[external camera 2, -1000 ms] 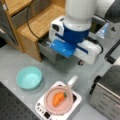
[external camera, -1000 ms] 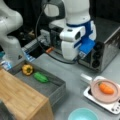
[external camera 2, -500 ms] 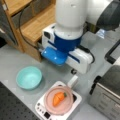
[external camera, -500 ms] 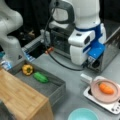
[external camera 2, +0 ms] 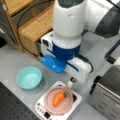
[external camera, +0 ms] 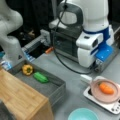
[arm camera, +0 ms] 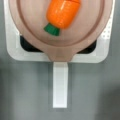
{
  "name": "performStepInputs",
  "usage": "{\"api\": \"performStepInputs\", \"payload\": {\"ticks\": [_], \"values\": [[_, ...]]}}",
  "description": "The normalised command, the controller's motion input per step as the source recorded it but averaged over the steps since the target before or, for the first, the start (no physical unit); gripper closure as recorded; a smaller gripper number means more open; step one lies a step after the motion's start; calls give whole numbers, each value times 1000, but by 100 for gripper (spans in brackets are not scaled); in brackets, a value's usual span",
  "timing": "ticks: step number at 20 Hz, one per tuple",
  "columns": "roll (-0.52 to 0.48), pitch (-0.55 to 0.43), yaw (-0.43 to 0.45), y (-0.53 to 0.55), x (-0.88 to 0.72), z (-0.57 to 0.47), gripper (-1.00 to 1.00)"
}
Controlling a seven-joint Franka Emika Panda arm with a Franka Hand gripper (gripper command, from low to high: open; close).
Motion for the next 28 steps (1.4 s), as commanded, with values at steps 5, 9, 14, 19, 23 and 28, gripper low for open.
{"api": "performStepInputs", "payload": {"ticks": [5,9,14,19,23,28], "values": [[-40,229,-137,135,498,33,-100],[-117,231,-120,43,472,-5,-100],[-175,228,-107,-9,449,2,-100],[-227,204,-74,-59,452,17,-100],[-238,135,-59,-60,453,-70,-100],[-259,137,-47,48,366,-21,-100]]}}
